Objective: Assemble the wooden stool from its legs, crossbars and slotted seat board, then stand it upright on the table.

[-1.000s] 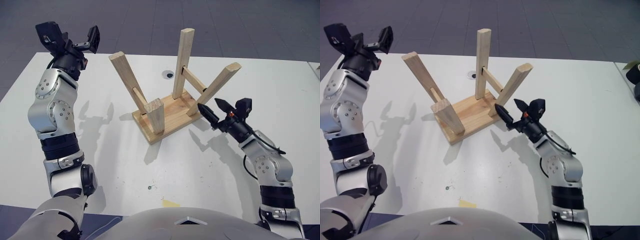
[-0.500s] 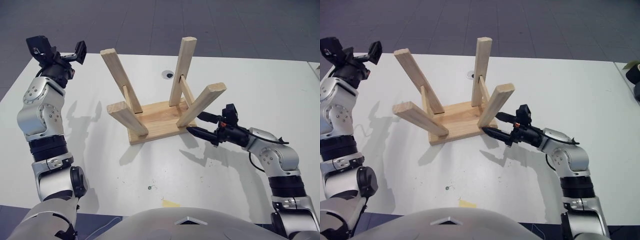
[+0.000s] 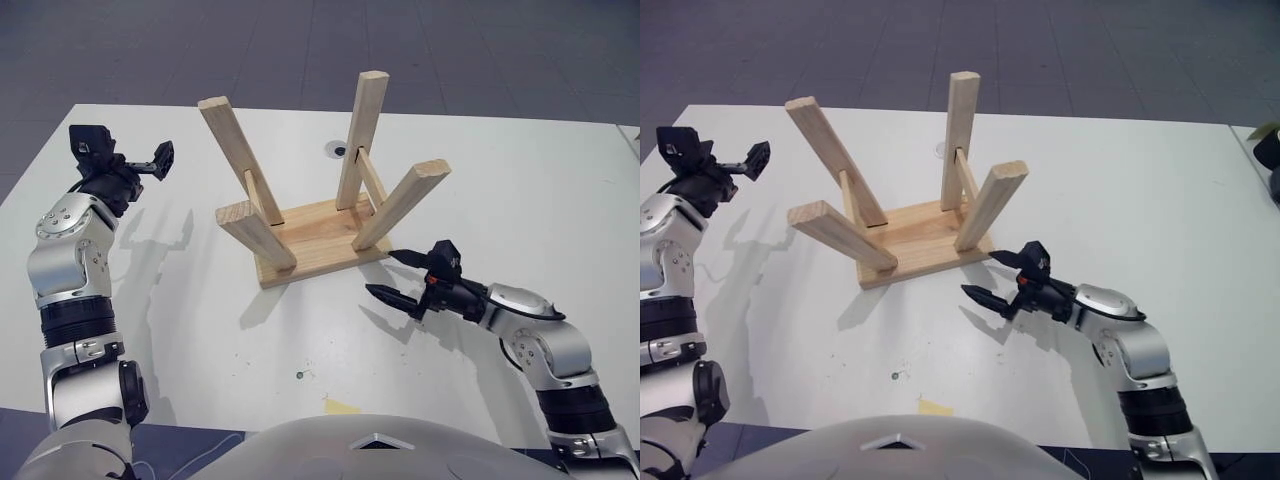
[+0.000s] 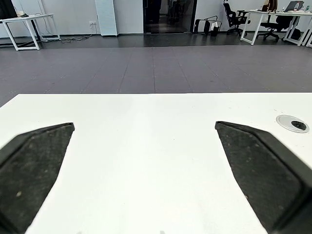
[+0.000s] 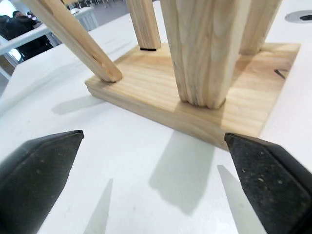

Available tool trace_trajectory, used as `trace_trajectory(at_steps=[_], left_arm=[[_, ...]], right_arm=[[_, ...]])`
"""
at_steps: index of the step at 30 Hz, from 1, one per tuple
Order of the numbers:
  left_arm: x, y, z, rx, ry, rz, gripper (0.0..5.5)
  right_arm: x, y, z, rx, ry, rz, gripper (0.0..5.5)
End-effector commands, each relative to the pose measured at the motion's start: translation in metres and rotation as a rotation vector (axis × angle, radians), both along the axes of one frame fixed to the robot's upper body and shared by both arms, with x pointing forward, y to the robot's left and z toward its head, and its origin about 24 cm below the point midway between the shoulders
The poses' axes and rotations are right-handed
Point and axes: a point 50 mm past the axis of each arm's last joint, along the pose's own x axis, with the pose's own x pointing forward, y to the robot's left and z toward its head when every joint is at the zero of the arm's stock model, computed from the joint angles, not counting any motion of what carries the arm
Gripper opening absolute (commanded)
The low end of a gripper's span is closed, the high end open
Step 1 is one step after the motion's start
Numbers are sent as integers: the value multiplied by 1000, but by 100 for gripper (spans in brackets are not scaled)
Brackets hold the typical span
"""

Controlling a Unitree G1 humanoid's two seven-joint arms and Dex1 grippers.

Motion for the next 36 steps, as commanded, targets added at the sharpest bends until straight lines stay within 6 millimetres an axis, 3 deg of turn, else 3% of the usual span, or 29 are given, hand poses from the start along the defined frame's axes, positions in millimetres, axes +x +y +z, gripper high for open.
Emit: trace_trajectory(at_steps=[1,7,12,19,25,36], left_arm=[[5,-9,1,2,-18,-20,537],[10,-15,1,-18,-26,-21,537],[10,-12,0,-18,-24,-13,537],[9,-17,-7,-27,-10,-17,537],[11,-20,-7,-21,-8,-26,540],[11,-18,-11,-19,6,-15,540]], right_arm=[[25,-11,9,-13,-129,-110,540],[43,20,23,114,-209,5,540],[19,29,16,111,-113,193,540],[13,35,24,157,-97,236,540],[22,43,22,155,-138,197,447],[20,37,10,124,-108,176,282]])
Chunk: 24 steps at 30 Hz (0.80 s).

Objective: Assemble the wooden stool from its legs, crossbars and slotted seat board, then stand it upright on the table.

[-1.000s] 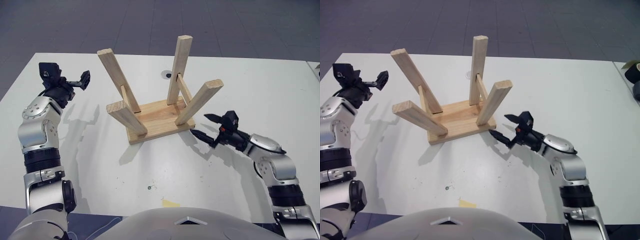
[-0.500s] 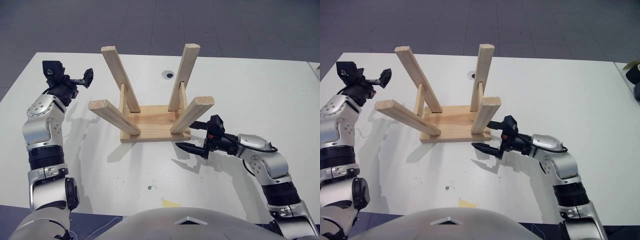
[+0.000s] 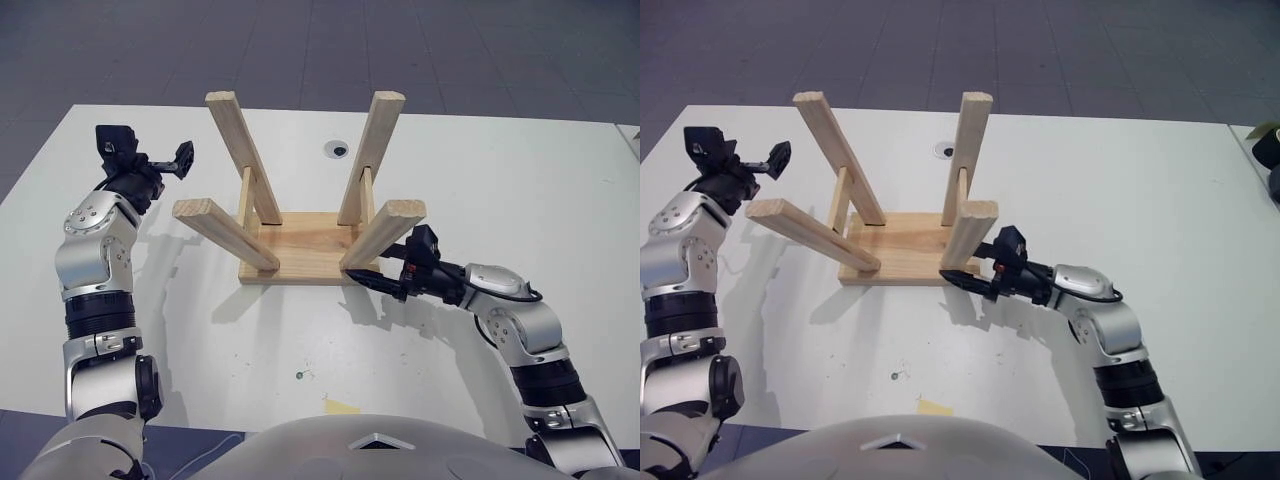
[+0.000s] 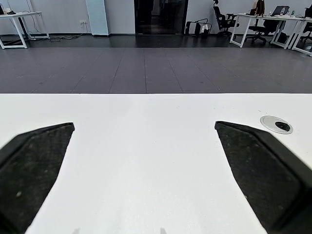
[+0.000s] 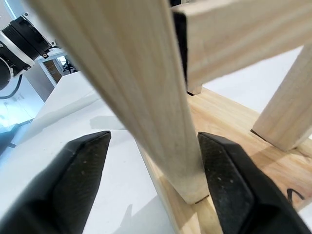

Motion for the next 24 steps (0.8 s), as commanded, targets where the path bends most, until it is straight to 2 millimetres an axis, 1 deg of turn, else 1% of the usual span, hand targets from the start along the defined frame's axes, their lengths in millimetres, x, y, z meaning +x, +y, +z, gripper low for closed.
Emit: trace_trajectory(at_steps=[1,6,8,11,13,16,20,22,24], left_arm=[[1,0,-1,7,4,4,540],[0,-6,-3,7,11,-42,540],[-4,-5,-5,18,26,-78,540],[-7,14,-14,76,53,-30,540],[-10,27,-16,109,51,-41,540],[-22,36,-16,112,67,-231,540],[-58,47,-29,162,251,-607,540],[-67,43,-27,179,261,-753,540],[-68,31,-25,199,243,-868,540]], right_arm=[[0,1,-3,-5,9,-5,264],[-2,5,-3,18,20,-4,186],[-4,8,-3,24,23,-2,167],[-6,9,-3,35,31,-7,159],[-7,7,-4,32,35,-18,157],[-6,-7,-7,16,49,-71,157],[-10,-33,-17,-48,84,-131,157],[-12,-42,-18,-70,96,-142,157],[-13,-46,-18,-75,99,-141,156]])
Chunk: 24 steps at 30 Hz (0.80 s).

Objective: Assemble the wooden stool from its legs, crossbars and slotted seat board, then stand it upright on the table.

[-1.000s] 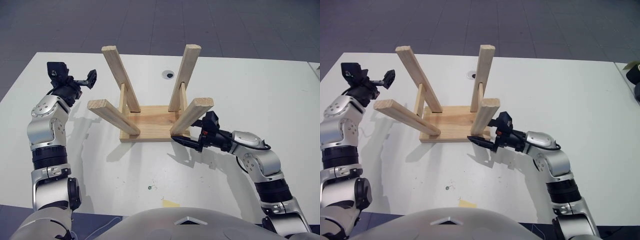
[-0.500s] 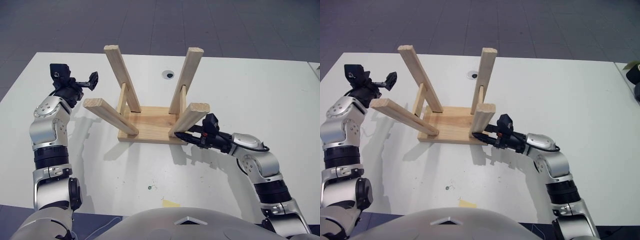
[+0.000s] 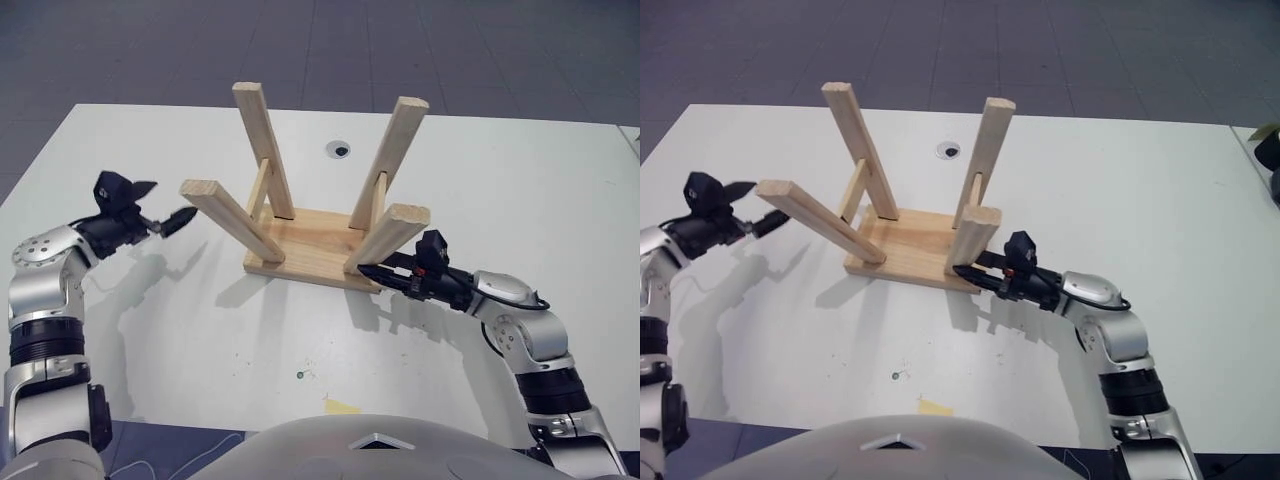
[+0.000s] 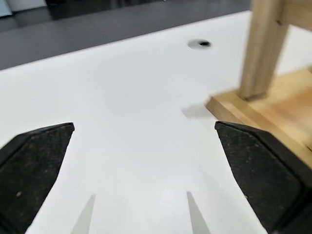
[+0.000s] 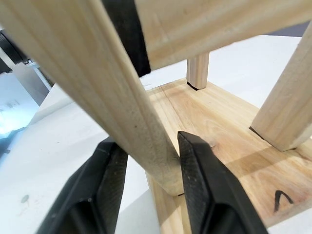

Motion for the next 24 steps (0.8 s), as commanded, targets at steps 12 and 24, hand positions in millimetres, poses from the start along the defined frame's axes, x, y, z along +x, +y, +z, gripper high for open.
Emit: trace_trajectory(at_steps=[12,24], left_arm=[[18,-94,12,-13,-93,-531,540],[7,-114,-13,-50,39,-699,468]], right_arm=[[-16,-14,-8,-75,168,136,149],[-9,-13,-8,-89,169,169,149]])
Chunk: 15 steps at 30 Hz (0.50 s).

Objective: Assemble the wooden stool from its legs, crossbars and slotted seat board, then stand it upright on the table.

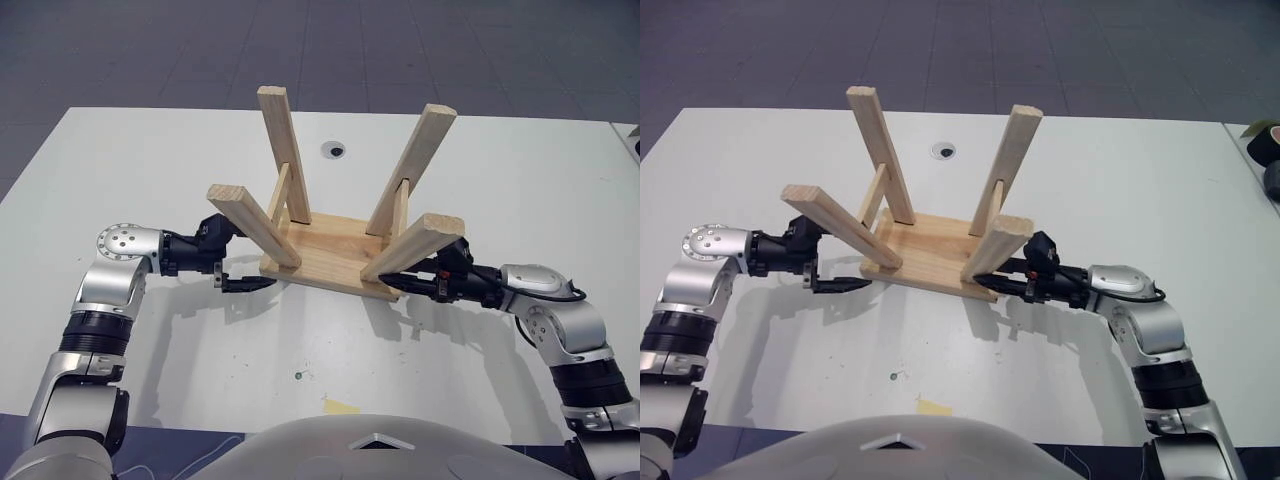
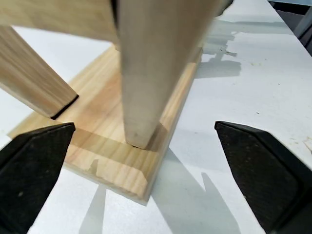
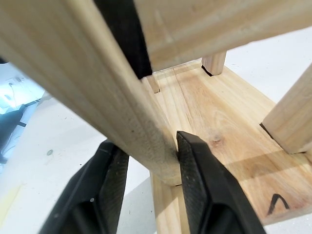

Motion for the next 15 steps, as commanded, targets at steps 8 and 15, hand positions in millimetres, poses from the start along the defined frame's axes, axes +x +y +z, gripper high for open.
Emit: trace_trajectory(at_steps=[8,15], left_arm=[[3,-33,-2,-128,23,-15,324],[1,-15,-14,-35,43,3,206]], right_arm=[[-11,6,-20,-6,124,25,149],[-14,8,-23,0,134,20,149]])
